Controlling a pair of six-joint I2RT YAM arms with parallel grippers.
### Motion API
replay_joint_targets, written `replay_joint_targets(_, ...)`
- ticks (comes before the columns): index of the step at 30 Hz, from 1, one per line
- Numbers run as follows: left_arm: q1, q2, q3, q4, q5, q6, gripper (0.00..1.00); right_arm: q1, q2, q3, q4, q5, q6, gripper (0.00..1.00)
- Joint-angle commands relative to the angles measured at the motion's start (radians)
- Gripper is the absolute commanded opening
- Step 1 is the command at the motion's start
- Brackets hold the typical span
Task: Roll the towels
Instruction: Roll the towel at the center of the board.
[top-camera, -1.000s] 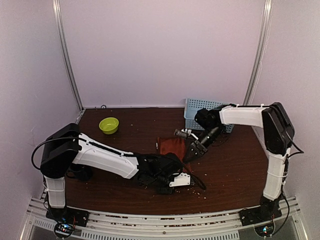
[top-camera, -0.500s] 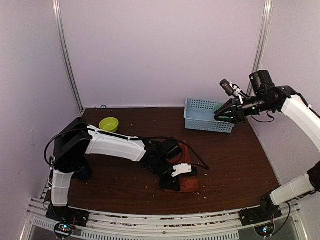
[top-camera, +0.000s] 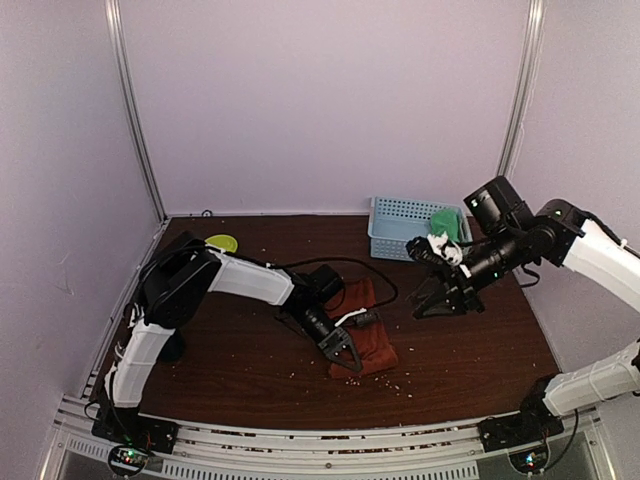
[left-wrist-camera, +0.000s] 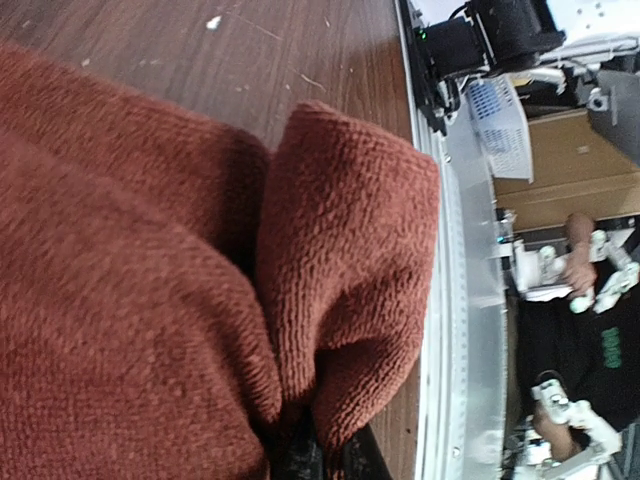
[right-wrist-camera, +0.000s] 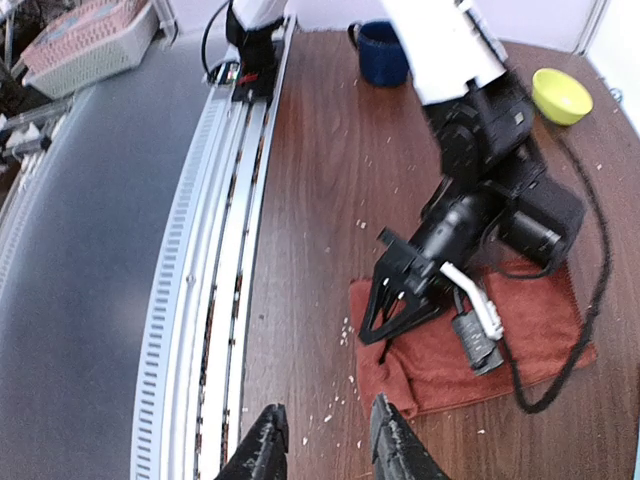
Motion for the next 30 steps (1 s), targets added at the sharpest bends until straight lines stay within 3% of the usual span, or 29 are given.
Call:
replay_joint_targets(1, 0.028, 0.057, -0.024, 0.066, 0.054, -0.112, 0.02, 0.111, 0.007, -0.138, 0.084, 0.237, -0.057, 0.31)
replay_joint_targets(7, 0.028, 0.068, -0.015, 0.068, 0.053, -0.135, 0.02, 0.238, 0.116, -0.314, 0.353, 0.451, 0.025, 0.38)
replay_joint_targets(12, 0.029, 0.067, -0.016, 0.062, 0.049, -0.143, 0.02, 0.282, 0.228, -0.36, 0.557, 0.526, 0.066, 0.39)
replay_joint_targets(23, 0.029, 0.059, -0.009, 0.029, 0.029, -0.121, 0.02, 0.298, 0.392, -0.383, 0.661, 0.539, 0.073, 0.4)
replay_joint_targets(27, 0.029, 0.05, 0.007, 0.007, 0.021, -0.108, 0.02, 0.298, 0.452, -0.369, 0.639, 0.527, 0.076, 0.3)
replay_joint_targets(30, 0.033, 0.028, 0.001, 0.001, 0.003, -0.104, 0.02, 0.282, 0.473, -0.361, 0.629, 0.517, 0.092, 0.1)
